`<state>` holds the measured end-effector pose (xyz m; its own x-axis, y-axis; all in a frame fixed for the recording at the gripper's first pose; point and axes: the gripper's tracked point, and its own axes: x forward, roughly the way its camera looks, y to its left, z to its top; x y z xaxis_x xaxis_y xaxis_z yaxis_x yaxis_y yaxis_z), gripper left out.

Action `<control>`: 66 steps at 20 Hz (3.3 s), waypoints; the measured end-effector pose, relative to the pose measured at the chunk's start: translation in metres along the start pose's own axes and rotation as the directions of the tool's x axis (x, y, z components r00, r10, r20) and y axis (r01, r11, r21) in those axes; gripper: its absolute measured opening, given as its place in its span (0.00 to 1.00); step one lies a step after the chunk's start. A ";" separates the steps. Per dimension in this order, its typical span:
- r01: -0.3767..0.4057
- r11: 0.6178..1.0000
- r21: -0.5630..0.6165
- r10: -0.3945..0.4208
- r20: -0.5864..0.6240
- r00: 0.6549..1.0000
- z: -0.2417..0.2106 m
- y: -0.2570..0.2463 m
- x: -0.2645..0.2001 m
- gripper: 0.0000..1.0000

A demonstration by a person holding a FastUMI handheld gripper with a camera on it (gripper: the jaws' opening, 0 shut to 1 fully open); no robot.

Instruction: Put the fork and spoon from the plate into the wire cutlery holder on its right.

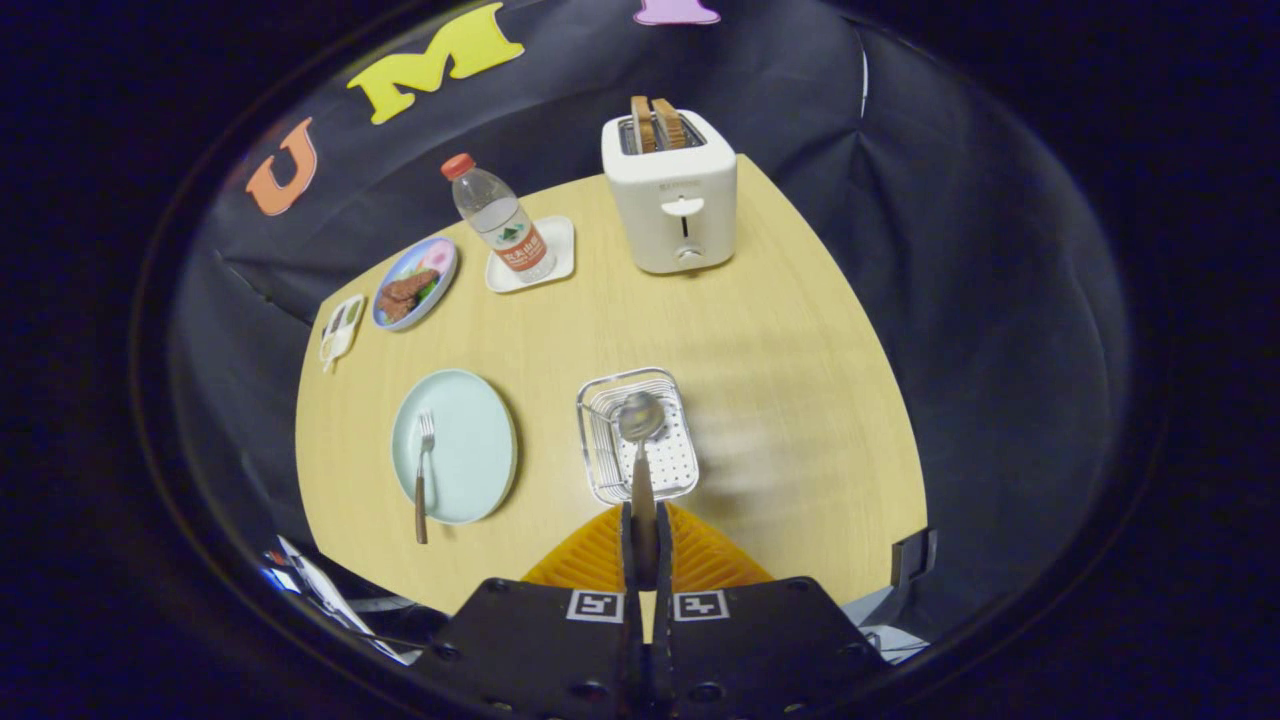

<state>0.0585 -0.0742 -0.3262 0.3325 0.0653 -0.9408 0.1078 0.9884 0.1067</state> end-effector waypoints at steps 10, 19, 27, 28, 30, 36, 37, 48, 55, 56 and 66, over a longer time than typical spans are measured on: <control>-0.013 0.999 0.038 0.011 0.046 0.999 0.007 -0.002 -0.001 0.09; -0.028 0.998 -0.048 0.036 0.183 0.983 0.019 0.038 -0.015 0.64; -0.060 0.992 -0.115 0.086 0.239 0.967 0.006 0.104 -0.007 0.80; -0.059 0.991 -0.119 0.086 0.241 0.967 0.003 0.112 -0.004 0.83; -0.044 0.991 -0.128 0.074 0.238 0.969 -0.003 0.125 0.005 0.93; -0.037 0.982 -0.187 0.069 0.171 0.983 -0.033 0.182 0.040 0.97; -0.046 0.980 -0.194 0.078 0.157 0.984 -0.039 0.193 0.045 0.97; -0.001 0.975 -0.222 0.026 0.105 0.994 -0.068 0.261 0.114 0.88; 0.029 0.983 -0.181 -0.016 0.075 0.997 -0.072 0.271 0.148 0.73; 0.034 0.985 -0.170 -0.022 0.073 0.997 -0.073 0.272 0.149 0.64; 0.006 0.990 -0.138 -0.006 0.002 1.000 -0.084 0.268 0.160 0.22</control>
<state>0.0618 0.2130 -0.4750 0.3334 0.0593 -0.9409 -0.0206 0.9982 0.0556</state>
